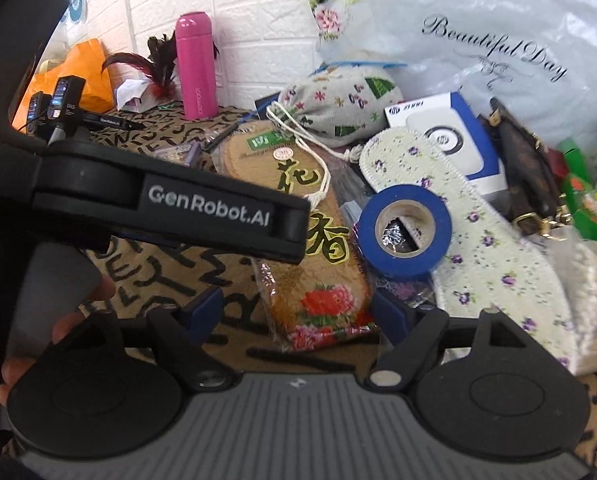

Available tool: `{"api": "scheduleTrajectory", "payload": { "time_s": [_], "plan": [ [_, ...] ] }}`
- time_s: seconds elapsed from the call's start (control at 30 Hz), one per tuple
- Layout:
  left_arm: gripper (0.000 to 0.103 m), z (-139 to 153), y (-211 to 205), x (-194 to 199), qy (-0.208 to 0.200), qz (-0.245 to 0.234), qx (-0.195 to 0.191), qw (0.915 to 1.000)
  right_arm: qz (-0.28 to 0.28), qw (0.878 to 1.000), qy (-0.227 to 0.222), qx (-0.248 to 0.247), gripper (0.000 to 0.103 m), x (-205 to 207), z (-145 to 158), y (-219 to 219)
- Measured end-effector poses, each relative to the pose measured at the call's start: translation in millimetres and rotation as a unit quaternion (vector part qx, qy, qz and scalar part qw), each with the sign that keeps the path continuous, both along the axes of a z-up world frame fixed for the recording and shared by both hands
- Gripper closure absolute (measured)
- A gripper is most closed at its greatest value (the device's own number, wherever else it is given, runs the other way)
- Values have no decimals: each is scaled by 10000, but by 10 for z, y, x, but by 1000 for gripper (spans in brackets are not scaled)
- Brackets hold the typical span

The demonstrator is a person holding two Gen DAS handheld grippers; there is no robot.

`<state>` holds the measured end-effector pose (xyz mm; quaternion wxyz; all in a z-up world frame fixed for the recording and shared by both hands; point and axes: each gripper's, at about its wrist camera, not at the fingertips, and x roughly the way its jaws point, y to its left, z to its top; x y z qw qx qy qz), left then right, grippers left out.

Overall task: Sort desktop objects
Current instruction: 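Move the left gripper onto the brown cookie package and close it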

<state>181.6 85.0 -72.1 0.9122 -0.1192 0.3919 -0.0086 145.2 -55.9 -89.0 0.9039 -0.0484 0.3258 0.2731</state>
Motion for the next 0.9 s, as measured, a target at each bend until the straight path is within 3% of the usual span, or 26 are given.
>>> {"api": "scheduleTrajectory", "payload": {
  "time_s": [0.17, 0.27, 0.37, 0.4, 0.43, 0.57, 0.73, 0.9],
  "plan": [
    [4, -39, 3, 122, -110, -12, -4, 9999, -69, 9999, -150, -38, 28, 99, -80, 37],
    [9, -44, -15, 169, -177, -46, -18, 9998, -96, 9995, -283, -140, 38, 125, -100, 70],
    [34, -24, -37, 166, -265, -215, -183, 9993, -59, 9995, -284, -123, 42, 153, -102, 75],
    [51, -12, -34, 155, -226, -288, -363, 9987, -39, 9995, -285, -129, 44, 148, -96, 77],
    [55, -3, -29, 145, -149, -325, -542, 9979, -19, 9995, -280, -142, 45, 134, -84, 78],
    [60, 35, -61, -9, -28, -332, -616, 9975, 66, 9999, -75, -82, 47, 38, -30, 38],
    [63, 77, -131, -356, 125, -400, -671, 9969, 96, 9983, 440, 369, 48, -182, 48, -153],
    [62, 129, -231, -689, 225, -323, -641, 9972, 207, 9848, 1158, 1274, 49, -485, 102, -418]
  ]
}}
